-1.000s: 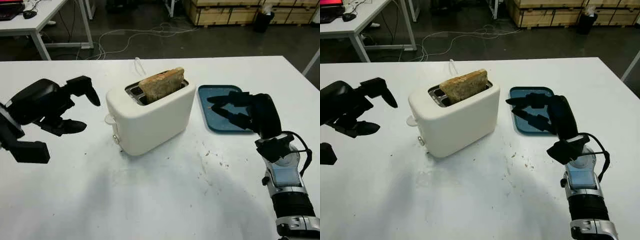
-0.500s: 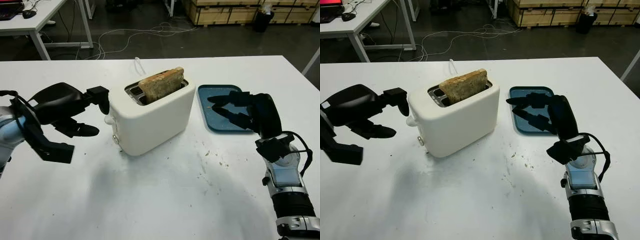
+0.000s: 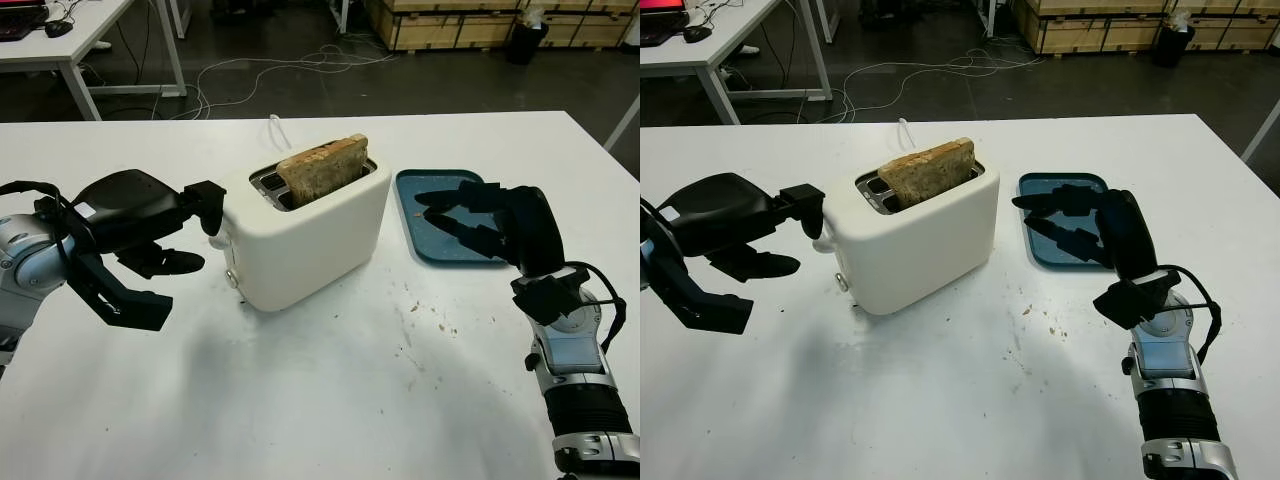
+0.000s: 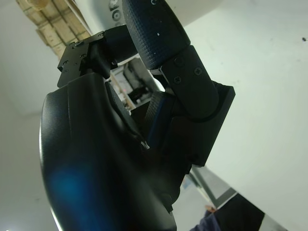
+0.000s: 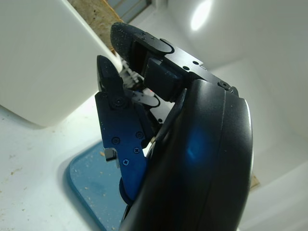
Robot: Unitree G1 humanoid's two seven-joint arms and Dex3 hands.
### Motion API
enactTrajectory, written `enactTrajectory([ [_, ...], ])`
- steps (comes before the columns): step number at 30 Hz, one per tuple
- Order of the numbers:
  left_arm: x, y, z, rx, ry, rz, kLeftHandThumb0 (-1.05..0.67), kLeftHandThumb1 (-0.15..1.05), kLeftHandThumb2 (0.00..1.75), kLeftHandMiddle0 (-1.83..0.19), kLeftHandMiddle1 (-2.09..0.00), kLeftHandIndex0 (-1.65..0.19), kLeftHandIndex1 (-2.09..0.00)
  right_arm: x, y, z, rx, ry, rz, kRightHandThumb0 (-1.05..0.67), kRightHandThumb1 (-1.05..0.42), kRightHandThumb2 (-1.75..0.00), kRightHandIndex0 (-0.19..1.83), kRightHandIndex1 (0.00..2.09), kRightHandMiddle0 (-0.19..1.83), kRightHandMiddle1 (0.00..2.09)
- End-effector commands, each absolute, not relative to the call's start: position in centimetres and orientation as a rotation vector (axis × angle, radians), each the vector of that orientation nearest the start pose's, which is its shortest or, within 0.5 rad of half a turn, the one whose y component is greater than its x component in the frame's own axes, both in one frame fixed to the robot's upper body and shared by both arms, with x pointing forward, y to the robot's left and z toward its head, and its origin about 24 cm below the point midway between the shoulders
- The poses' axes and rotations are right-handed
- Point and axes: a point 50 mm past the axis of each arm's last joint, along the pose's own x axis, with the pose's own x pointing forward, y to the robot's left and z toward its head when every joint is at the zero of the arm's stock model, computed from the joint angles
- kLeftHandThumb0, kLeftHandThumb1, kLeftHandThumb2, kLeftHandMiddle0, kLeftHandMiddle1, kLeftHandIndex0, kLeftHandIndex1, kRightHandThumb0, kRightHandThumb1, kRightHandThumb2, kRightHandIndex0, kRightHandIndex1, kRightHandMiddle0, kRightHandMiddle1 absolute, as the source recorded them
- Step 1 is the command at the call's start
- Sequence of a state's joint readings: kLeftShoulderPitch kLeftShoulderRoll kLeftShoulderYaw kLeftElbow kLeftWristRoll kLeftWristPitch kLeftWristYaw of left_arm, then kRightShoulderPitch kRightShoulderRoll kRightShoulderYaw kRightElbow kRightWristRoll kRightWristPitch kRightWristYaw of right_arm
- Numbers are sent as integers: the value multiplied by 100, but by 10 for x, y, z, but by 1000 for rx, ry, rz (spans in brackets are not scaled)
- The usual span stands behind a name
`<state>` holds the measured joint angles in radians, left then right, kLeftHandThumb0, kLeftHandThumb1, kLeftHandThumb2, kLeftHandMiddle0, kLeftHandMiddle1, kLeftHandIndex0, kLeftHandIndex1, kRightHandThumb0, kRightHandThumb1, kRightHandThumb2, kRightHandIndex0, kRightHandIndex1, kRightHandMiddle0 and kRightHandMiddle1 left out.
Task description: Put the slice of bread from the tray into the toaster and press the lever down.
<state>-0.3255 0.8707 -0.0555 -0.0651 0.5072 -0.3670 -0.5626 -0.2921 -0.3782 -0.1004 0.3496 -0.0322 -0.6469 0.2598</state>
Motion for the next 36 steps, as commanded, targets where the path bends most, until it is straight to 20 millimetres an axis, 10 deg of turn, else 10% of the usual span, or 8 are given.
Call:
enactTrajectory([
  [1,278,216,173,1525,-283,-641,-105,92,107,-157,-175,0,-175,291,-215,121,-496,-561,241,-21,-92,-2,85,87,114,2],
  [15,263,221,126,1230,-358,-543,-105,92,92,-157,-175,0,-162,292,-214,120,-499,-558,237,-21,-92,-1,86,85,114,2],
  [26,262,224,111,1263,-473,-409,-105,92,107,-157,-175,0,-24,291,-215,120,-488,-558,240,-21,-92,-2,86,85,114,2],
  [32,262,225,116,1045,-745,-292,-102,92,88,-148,-175,0,-93,291,-214,119,-490,-552,240,-21,-92,-2,86,86,113,2],
  [36,260,225,120,861,-960,-109,-93,92,77,-65,-175,-13,-110,291,-214,118,-482,-551,243,-21,-92,-2,87,87,114,2],
])
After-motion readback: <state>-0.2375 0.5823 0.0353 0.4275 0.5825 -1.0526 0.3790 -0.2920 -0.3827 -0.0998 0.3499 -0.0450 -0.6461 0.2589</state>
